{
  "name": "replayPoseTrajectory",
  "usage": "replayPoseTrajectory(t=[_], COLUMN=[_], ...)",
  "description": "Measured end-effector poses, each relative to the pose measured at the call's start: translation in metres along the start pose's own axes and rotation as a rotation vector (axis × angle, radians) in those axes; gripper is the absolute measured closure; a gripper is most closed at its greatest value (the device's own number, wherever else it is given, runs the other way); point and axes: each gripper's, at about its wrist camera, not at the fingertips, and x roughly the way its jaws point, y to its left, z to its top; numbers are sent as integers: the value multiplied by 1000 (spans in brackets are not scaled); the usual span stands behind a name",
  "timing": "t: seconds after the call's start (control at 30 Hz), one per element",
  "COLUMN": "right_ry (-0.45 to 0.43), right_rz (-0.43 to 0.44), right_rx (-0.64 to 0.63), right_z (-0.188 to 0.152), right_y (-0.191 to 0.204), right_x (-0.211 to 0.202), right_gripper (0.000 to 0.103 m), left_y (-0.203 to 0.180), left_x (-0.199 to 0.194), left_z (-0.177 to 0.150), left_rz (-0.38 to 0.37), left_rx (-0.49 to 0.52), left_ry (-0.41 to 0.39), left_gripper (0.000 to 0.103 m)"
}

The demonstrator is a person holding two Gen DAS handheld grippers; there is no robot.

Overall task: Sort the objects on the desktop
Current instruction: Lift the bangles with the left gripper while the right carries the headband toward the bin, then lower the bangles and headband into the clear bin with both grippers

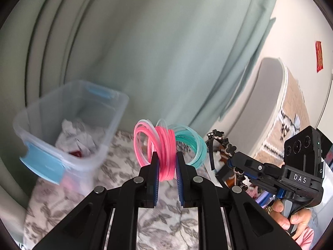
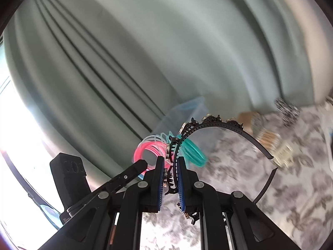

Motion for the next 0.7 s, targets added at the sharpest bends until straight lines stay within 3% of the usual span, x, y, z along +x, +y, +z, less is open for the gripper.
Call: replayPoseTrajectory(t=[0.43, 0.7], right_ry=[47, 120], right_rz=[110, 175], right_rx=[-198, -235], right_z=[42, 41], right_y=[89, 107], right_x=[95, 166], right_gripper=[90, 90], left_y=[59, 103], left_x=[-42, -36], left_z=[59, 67], left_rz=[129, 251], left_rx=[-1, -26], left_ry=[-155, -151], left_gripper=[88, 88])
